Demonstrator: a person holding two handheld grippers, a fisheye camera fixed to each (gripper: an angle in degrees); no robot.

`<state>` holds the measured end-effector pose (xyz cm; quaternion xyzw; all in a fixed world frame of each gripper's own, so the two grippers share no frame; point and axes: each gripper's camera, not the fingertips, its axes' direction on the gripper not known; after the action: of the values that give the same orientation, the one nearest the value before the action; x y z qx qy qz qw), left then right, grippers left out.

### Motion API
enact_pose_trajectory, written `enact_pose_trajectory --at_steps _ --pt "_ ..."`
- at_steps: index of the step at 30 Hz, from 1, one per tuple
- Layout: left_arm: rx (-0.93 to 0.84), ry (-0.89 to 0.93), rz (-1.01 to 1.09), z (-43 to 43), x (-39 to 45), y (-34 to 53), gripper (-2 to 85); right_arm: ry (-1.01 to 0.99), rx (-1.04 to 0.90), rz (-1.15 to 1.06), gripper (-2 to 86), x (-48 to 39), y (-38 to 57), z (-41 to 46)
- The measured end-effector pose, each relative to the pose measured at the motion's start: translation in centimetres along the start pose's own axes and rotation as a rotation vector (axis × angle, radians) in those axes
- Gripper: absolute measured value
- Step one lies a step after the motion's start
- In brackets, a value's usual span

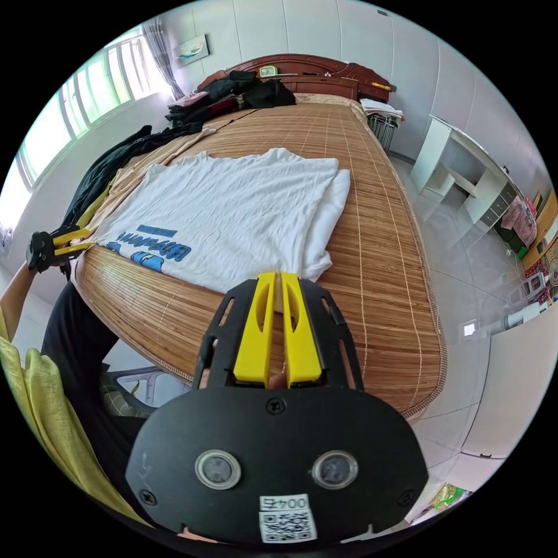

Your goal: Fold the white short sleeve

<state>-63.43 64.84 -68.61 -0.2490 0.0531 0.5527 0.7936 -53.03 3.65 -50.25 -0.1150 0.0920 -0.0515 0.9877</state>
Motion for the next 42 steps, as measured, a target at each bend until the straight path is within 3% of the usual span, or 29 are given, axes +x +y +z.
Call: enact_pose_trajectory --at_steps 11,16,24,31,38,42 --pt "-0.061 -0.136 0.416 4.5 6.0 -1.8 4.9 -0.01 0.006 0.01 3.5 -0.1 0.5 -0.7" --pt "-0.067 -0.001 0.23 6.8 4.5 -0.5 1.7 -0.009 0.007 0.006 3.5 -0.4 0.7 -0.6" --pt "-0.1 0.02 0.083 8.4 2.3 1.5 2.7 -0.019 0.01 0.01 3.1 -0.7 1.2 0.0" --pt "0.05 0.005 -0.106 6.8 -2.2 1.3 2.0 -0.014 0.014 0.008 3.1 -1.4 1.8 1.1" --pt "-0.091 0.081 -0.122 17.5 -0.5 -1.8 1.2 -0.013 0.019 0.01 3.1 -2.1 2.7 2.5" --pt "-0.078 0.131 -0.207 20.0 -0.4 -0.2 0.7 -0.018 0.024 0.01 3.1 -2.4 3.4 3.7"
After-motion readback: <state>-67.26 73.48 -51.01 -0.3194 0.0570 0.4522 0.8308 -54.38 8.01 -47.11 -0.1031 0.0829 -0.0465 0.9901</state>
